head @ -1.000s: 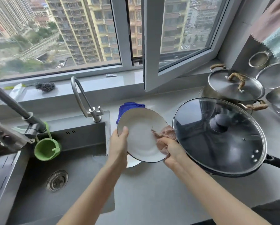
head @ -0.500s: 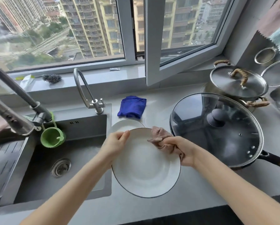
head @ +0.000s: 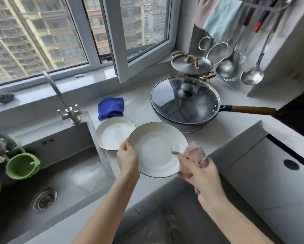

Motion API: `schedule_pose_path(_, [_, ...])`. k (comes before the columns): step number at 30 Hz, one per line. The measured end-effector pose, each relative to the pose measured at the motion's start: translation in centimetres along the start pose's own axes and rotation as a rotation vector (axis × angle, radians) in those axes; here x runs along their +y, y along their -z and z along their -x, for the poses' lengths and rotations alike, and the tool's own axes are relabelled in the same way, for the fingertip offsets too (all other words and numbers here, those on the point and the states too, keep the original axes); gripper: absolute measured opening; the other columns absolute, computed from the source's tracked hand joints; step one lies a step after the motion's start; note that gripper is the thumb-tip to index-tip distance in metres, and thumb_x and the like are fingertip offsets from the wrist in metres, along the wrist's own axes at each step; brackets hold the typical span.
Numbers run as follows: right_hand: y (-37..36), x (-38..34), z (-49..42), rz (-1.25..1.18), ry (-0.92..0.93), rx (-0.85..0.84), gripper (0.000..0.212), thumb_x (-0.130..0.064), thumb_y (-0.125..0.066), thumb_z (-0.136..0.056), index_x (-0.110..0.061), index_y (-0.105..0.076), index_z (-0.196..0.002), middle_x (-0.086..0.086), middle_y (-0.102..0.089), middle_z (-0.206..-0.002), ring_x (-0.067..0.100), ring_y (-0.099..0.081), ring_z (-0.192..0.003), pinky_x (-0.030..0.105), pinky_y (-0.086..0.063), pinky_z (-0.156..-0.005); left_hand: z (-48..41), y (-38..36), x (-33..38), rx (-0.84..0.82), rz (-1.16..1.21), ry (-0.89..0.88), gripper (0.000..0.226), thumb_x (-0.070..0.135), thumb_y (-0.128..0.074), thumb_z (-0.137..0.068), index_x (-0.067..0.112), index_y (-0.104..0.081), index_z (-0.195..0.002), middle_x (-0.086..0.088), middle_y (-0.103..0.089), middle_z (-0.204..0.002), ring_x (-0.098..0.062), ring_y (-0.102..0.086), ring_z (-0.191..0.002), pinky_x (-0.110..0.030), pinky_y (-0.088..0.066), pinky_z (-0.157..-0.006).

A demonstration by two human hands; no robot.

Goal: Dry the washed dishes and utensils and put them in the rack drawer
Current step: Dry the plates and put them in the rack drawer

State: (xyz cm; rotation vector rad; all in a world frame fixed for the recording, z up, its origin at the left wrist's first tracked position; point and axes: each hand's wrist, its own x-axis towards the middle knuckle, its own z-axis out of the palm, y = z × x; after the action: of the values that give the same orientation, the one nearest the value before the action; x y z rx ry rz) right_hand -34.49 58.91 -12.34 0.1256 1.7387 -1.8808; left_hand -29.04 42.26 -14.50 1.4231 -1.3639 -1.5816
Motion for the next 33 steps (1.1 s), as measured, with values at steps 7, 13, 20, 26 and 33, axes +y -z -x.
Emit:
schedule_pose_path(7, [6.8,-0.7,3.9,1.607,0.511,0.098,0.099,-0.077,-0.013,-0.077,-0.006,-0.035,-0.142,0.016,-0.018,-0.157,0.026,-0.008,-0.146,0.039,0.002,-0.119,9.8,-2.8,-0.4,-0.557,-0.284,-0.294,0.032,0.028,-0.037,-0.101,0.016,-0.064,-0.087,0.002,-0.063,-0.080,-0.011,-0.055,-0.073,-0.014,-0.042,-0.063])
schedule_pose_path(13, [10.9,1.4,10.3,1.062,0.629,-0.280,0.055,-0.027,-0.037,-0.101,-0.015,-0.016,-0.151,-0.009,-0.009,-0.156,-0.005,0.009,-0.140,0.014,0.009,-0.114,16.5,-6.3,-3.3,-0.782,-0.266,-0.203,0.035,0.032,-0.040,-0.100,0.020,-0.061,-0.075,-0.001,-0.067,-0.076,-0.018,-0.063,-0.076,-0.019,-0.046,-0.061])
schedule_pose_path(20, [28.0,3.9,16.9,1.526,0.757,0.098,0.051,-0.042,-0.039,-0.092,-0.015,-0.056,-0.131,0.003,-0.048,-0.143,0.020,-0.042,-0.134,0.030,-0.020,-0.115,24.3,-7.8,-3.4,-0.948,-0.444,-0.411,0.029,0.037,-0.044,-0.098,0.019,-0.062,-0.085,0.004,-0.061,-0.075,-0.016,-0.055,-0.070,-0.028,-0.043,-0.064])
schedule_pose_path(26, [40.5,1.1,19.2,0.256,0.178,0.128,0.027,-0.040,-0.054,-0.092,-0.031,-0.066,-0.114,0.006,-0.063,-0.117,0.017,-0.055,-0.113,0.034,-0.040,-0.102,35.7,-11.5,-7.3,-1.179,-0.598,-0.444,0.039,0.038,-0.044,-0.098,0.010,-0.066,-0.080,0.007,-0.052,-0.067,-0.005,-0.045,-0.059,-0.018,-0.036,-0.055])
schedule_pose_path(33, [51.8,4.0,26.3,-0.580,0.124,0.199,0.021,-0.036,-0.082,-0.066,-0.023,-0.066,-0.071,-0.001,-0.062,-0.058,0.018,-0.059,-0.055,0.025,-0.044,-0.058,50.0,-16.4,-15.9,-1.135,-0.468,-0.164,0.039,0.040,-0.043,-0.096,0.009,-0.058,-0.077,-0.005,-0.049,-0.076,-0.018,-0.046,-0.069,-0.029,-0.038,-0.063])
